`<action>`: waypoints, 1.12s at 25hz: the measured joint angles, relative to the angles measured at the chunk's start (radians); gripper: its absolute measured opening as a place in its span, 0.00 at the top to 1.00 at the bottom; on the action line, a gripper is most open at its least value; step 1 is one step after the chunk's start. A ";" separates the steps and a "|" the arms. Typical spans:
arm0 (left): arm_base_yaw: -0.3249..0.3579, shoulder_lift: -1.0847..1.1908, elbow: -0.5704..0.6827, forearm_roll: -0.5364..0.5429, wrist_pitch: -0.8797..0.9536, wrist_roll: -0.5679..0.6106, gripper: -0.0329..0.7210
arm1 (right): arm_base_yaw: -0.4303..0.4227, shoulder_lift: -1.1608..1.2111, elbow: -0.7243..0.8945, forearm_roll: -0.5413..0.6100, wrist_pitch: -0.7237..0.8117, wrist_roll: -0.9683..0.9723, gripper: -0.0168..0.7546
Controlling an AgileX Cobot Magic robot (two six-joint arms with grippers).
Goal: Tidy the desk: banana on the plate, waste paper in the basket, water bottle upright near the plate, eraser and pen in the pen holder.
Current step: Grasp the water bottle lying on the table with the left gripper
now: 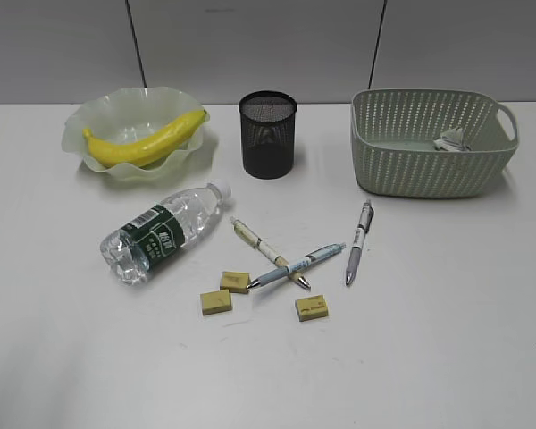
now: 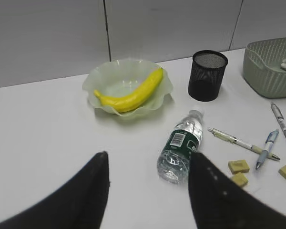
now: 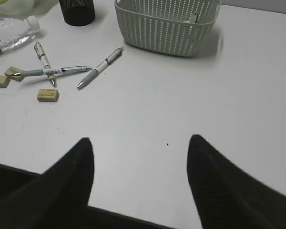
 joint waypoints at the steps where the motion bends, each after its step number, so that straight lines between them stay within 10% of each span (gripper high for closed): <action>1: 0.000 0.074 -0.017 -0.015 -0.023 0.026 0.42 | 0.000 0.000 0.000 0.000 -0.001 0.000 0.34; 28: -0.249 1.607 -1.001 -0.031 0.238 0.149 0.24 | 0.000 0.000 0.000 0.002 -0.002 0.000 0.34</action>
